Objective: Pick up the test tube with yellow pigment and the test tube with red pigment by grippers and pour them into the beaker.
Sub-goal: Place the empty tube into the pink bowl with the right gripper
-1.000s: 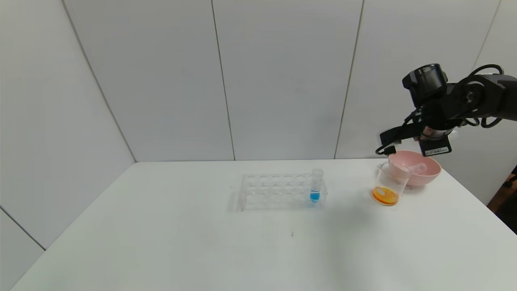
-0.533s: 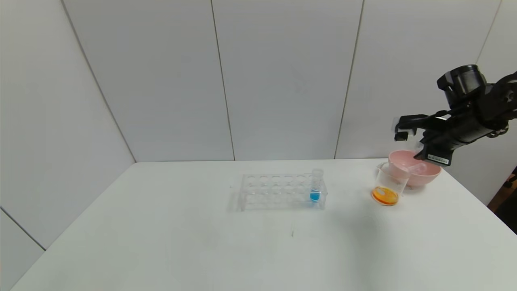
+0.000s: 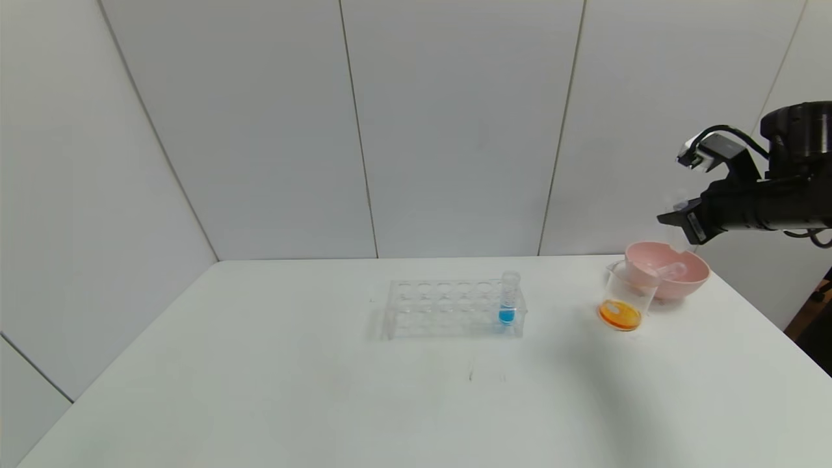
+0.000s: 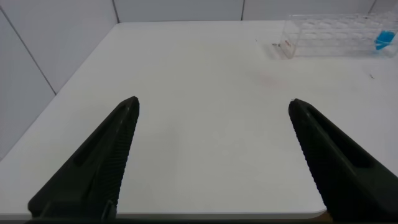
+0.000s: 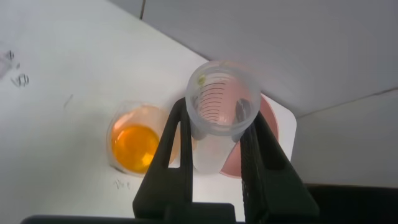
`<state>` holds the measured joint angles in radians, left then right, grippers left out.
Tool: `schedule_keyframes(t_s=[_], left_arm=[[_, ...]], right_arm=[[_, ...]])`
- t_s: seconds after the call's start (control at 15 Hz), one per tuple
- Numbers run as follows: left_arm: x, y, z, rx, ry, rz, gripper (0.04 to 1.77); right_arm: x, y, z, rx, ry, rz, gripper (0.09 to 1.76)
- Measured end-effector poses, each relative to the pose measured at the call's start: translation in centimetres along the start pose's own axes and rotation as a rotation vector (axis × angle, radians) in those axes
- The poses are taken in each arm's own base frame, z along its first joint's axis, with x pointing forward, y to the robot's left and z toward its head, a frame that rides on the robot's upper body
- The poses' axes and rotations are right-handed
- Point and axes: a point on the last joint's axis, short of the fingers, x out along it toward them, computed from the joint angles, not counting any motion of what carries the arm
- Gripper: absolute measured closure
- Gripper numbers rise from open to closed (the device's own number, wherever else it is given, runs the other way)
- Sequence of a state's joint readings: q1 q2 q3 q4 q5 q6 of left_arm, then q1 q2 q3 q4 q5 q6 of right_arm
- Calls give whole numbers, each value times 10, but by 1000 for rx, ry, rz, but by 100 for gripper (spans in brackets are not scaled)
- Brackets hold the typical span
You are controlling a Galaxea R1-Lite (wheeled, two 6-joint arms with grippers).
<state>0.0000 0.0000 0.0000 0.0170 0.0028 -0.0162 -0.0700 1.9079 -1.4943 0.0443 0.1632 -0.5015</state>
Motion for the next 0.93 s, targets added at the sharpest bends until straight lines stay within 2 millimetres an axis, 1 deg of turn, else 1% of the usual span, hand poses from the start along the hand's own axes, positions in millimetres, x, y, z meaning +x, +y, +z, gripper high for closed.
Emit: schedule_keyframes(t_s=[0.2,0.33,0.47,0.67,0.8,0.93], left_arm=[[0,0,0,0,0,0,9],[0,0,0,0,0,0,9],[0,0,0,0,0,0,9],[0,0,0,0,0,0,9],[0,0,0,0,0,0,9],[0,0,0,0,0,0,9]], right_arm=[[-6,-3,-4,225,-55,-122,135],[-10,-12,-4,329,-81,-191,135],[-8,-24,-5,386,-144,-260,135],[9,-38,-14,416,-233,-330,135],[27,-44,-27,420,-251,-359,135],[44,-45,-42,429,-229,-371,135]])
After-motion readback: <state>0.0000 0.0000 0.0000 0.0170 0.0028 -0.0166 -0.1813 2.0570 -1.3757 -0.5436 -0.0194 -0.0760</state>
